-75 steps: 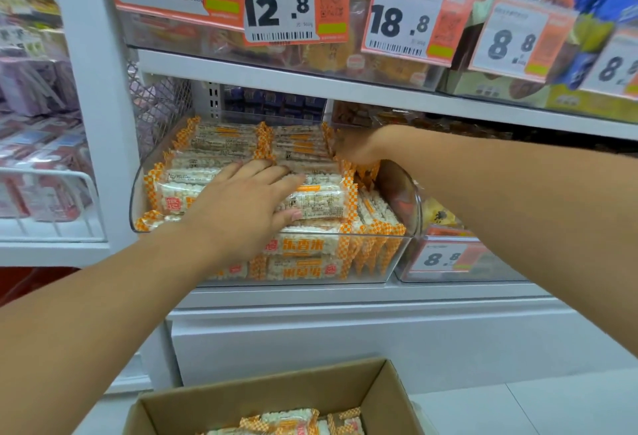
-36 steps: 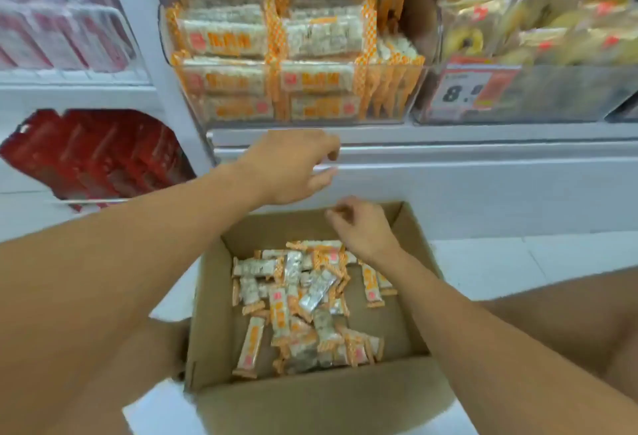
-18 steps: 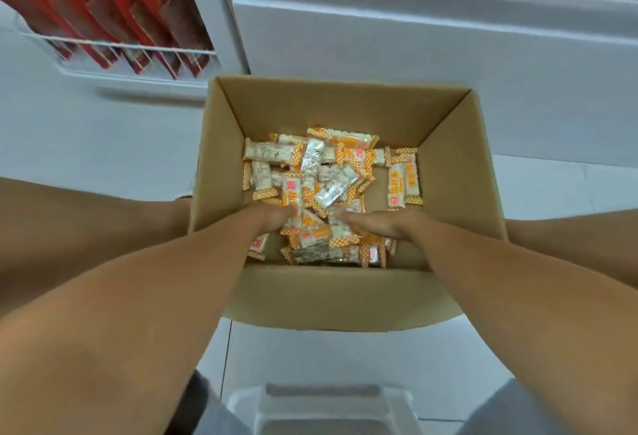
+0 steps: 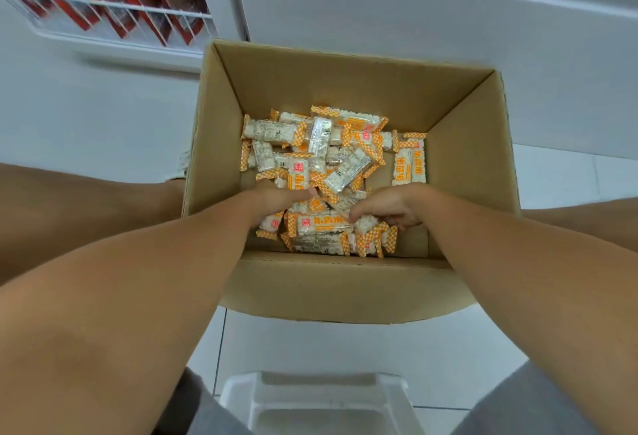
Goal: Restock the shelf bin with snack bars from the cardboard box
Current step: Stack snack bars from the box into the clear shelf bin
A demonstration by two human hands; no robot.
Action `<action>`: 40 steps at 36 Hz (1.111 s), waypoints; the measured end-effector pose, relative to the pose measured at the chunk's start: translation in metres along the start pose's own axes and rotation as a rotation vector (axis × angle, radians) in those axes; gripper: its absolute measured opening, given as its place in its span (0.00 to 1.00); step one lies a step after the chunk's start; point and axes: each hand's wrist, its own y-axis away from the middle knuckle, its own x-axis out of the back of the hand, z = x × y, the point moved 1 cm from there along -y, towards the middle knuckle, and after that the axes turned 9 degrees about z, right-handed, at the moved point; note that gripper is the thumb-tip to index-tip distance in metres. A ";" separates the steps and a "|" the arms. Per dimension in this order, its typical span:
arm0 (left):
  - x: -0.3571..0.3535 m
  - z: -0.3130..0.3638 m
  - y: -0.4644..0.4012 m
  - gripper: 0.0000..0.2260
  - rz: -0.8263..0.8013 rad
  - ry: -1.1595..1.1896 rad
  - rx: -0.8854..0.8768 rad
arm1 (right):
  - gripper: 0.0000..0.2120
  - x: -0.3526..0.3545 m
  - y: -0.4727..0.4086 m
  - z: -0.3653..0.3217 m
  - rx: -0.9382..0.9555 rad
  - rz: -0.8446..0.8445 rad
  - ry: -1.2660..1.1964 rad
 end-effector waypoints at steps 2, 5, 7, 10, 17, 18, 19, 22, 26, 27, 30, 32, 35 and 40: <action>-0.002 0.006 0.005 0.53 0.160 -0.016 -0.085 | 0.37 0.006 0.003 0.002 0.026 0.034 0.005; -0.002 0.019 0.018 0.45 0.296 -0.067 -0.152 | 0.35 0.021 0.014 0.005 0.062 0.086 0.024; -0.003 0.026 0.025 0.39 0.323 -0.077 -0.177 | 0.34 0.033 0.024 0.010 0.062 0.123 0.025; -0.006 0.030 0.037 0.41 0.357 -0.102 -0.227 | 0.32 0.048 0.037 0.018 0.067 0.173 0.031; -0.002 0.031 0.051 0.45 0.310 0.086 -0.161 | 0.21 0.071 0.066 0.039 0.065 0.198 -0.118; 0.000 0.033 0.055 0.44 0.289 0.108 -0.156 | 0.20 0.072 0.069 0.042 0.074 0.205 -0.163; 0.002 0.034 0.058 0.43 0.267 0.136 -0.158 | 0.22 0.072 0.074 0.044 0.093 0.229 -0.199; 0.005 0.038 0.066 0.39 0.177 0.183 -0.172 | 0.31 0.071 0.090 0.050 0.167 0.392 -0.147; 0.005 0.051 0.091 0.31 0.006 0.291 -0.179 | 0.21 0.074 0.115 0.053 0.284 0.396 -0.375; 0.006 0.059 0.098 0.25 -0.031 0.327 -0.198 | 0.18 0.076 0.126 0.050 0.332 0.313 -0.528; 0.015 0.099 0.135 0.20 -0.148 0.588 -0.266 | 0.13 0.088 0.172 0.025 0.506 0.060 -0.985; 0.029 0.131 0.168 0.21 -0.206 0.744 -0.337 | 0.13 0.097 0.210 0.001 0.590 -0.016 -1.092; 0.056 0.174 0.215 0.24 -0.262 0.816 -0.492 | 0.11 0.115 0.260 -0.030 0.707 -0.027 -1.087; 0.110 0.225 0.286 0.14 -0.316 0.820 -0.671 | 0.08 0.156 0.332 -0.056 0.915 0.068 -1.026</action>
